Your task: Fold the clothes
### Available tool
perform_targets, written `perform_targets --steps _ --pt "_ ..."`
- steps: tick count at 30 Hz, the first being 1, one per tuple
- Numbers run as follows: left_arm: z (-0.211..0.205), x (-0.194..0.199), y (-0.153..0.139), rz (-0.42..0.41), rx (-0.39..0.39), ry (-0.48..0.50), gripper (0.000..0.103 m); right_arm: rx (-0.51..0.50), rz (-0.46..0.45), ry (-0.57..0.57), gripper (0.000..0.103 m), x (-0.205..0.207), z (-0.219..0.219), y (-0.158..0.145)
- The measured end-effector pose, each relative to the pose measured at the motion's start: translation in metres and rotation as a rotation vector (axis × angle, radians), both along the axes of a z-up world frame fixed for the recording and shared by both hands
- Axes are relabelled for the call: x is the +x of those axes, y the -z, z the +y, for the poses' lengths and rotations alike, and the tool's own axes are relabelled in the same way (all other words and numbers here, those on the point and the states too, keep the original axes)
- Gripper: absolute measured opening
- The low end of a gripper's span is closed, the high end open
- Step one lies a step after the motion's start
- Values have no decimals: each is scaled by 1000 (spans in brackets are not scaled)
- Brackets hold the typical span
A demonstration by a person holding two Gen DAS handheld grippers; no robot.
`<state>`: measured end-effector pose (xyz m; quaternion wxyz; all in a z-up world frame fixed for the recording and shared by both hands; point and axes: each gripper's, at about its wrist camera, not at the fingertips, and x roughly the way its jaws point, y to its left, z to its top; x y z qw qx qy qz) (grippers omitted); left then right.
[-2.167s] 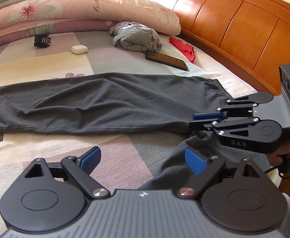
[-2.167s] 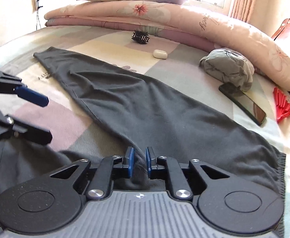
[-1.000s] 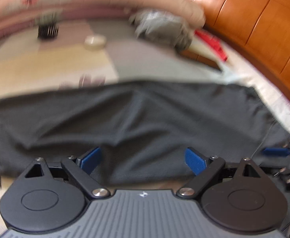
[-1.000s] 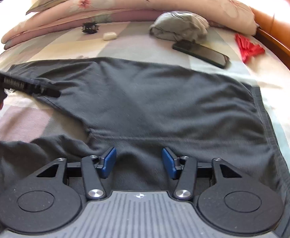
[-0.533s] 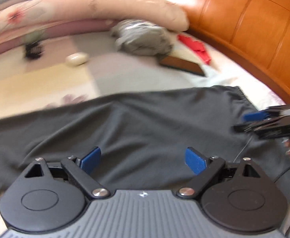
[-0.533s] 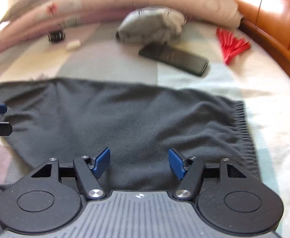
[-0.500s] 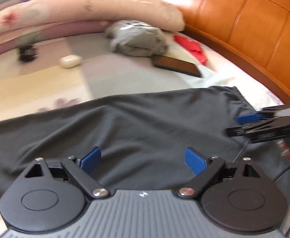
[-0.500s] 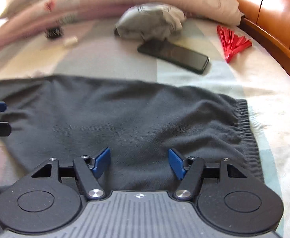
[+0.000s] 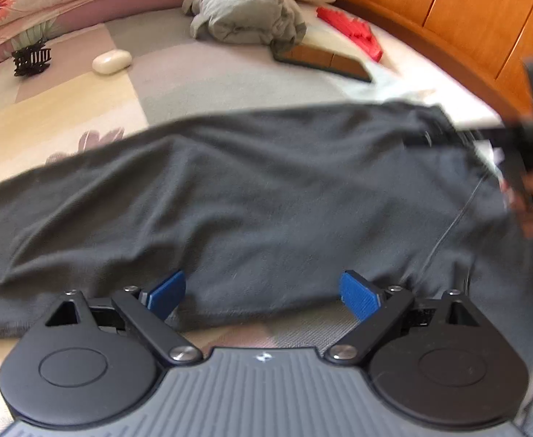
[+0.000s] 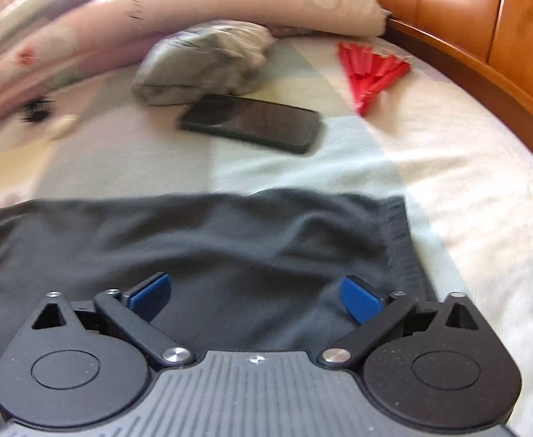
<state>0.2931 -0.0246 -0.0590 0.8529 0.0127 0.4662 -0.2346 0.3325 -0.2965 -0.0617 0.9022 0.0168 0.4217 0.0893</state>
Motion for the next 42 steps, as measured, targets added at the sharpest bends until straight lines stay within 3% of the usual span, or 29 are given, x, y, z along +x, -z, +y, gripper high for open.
perform_targets --steps 3,6,11,14,19,24,27,30,33,37,42 --pt "-13 17 -20 18 -113 23 92 93 -1 0 103 -33 -2 -3" --pt "-39 46 -10 77 -165 8 92 176 -14 52 103 -51 -3 12" --pt "-82 96 10 178 -246 -21 92 64 -88 -100 103 -66 8 19" --pt "-107 126 22 239 -294 -38 92 134 -95 -119 103 -72 -6 18" --pt "-123 151 27 166 -319 -114 92 186 -98 -115 103 -72 -26 16" --pt "-136 153 10 131 -245 -136 92 257 -92 -106 103 -72 -33 15" --pt "-140 136 -5 134 -293 -75 93 258 -85 -135 103 -75 -30 12" --pt "-153 125 0 202 -305 -3 93 229 -86 -167 103 -79 -23 12" --pt "-168 131 18 237 -262 2 93 208 -80 -196 103 -81 -18 14" --pt "-176 147 25 176 -260 -37 93 186 -82 -194 103 -80 -16 16" --pt "-199 157 11 176 -184 -21 91 204 -72 -158 103 -76 -17 16"
